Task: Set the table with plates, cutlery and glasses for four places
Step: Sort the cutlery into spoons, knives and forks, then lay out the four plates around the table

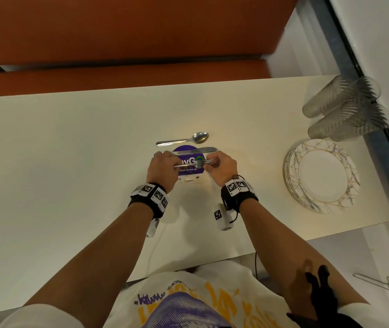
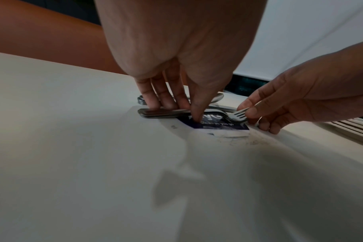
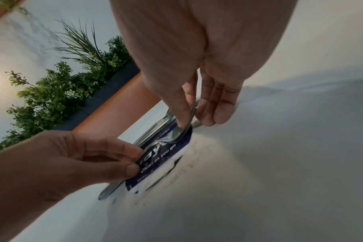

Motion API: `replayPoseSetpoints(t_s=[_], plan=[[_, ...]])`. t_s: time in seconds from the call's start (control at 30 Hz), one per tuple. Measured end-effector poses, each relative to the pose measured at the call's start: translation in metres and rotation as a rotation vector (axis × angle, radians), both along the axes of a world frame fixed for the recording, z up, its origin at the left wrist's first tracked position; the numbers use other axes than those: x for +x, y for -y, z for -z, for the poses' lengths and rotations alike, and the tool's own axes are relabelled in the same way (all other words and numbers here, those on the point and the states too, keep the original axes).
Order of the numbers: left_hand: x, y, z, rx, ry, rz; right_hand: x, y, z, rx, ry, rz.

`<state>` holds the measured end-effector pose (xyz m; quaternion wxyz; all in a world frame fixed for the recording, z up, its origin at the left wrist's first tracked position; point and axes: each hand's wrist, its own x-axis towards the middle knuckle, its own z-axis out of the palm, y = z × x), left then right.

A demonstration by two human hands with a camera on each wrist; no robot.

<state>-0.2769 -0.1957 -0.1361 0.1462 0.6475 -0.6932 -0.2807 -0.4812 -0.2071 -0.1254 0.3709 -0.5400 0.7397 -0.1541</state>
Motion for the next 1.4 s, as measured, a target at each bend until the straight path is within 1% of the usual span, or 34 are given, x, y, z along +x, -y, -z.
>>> replayPoseSetpoints(t_s=[0.2, 0.3, 0.43, 0.53, 0.6, 0.73, 0.83, 0.9, 0.97, 1.07, 1.17, 1.27, 1.33, 1.4], plan=[[0.005, 0.000, 0.000, -0.002, -0.010, 0.000, 0.001, 0.002, 0.000, 0.017, -0.005, 0.004], [0.005, 0.001, -0.002, 0.004, 0.017, 0.031, -0.001, -0.001, -0.002, 0.014, 0.006, 0.017], [0.003, -0.003, -0.010, -0.034, 0.036, 0.056, -0.010, -0.011, -0.009, 0.007, 0.013, 0.057], [-0.004, -0.003, -0.021, -0.026, 0.028, 0.083, -0.024, -0.021, -0.018, -0.045, -0.006, 0.076], [-0.013, -0.002, -0.030, 0.004, -0.010, 0.097, -0.035, -0.027, -0.024, -0.082, -0.010, 0.088], [-0.040, -0.001, -0.050, 0.149, -0.119, 0.084, -0.065, -0.034, -0.038, -0.125, 0.032, 0.080], [-0.074, 0.000, -0.059, 0.200, -0.181, 0.091, -0.100, -0.038, -0.050, -0.148, 0.057, 0.087], [-0.105, 0.002, -0.064, 0.242, -0.210, 0.092, -0.131, -0.041, -0.060, -0.171, 0.095, 0.118], [-0.142, 0.006, -0.066, 0.282, -0.274, 0.069, -0.168, -0.042, -0.068, -0.188, 0.109, 0.144], [-0.206, 0.009, -0.067, 0.382, -0.441, -0.017, -0.239, -0.043, -0.072, -0.218, 0.043, 0.196], [-0.272, 0.009, -0.060, 0.515, -0.548, -0.138, -0.315, -0.042, -0.065, -0.214, -0.093, 0.259], [-0.330, 0.005, -0.041, 0.575, -0.513, -0.177, -0.385, -0.037, -0.048, -0.150, -0.285, 0.279], [-0.361, 0.001, -0.032, 0.580, -0.439, -0.222, -0.418, -0.037, -0.037, -0.037, -0.413, 0.270], [-0.382, 0.001, -0.029, 0.536, -0.346, -0.285, -0.438, -0.036, -0.030, 0.053, -0.438, 0.283]])
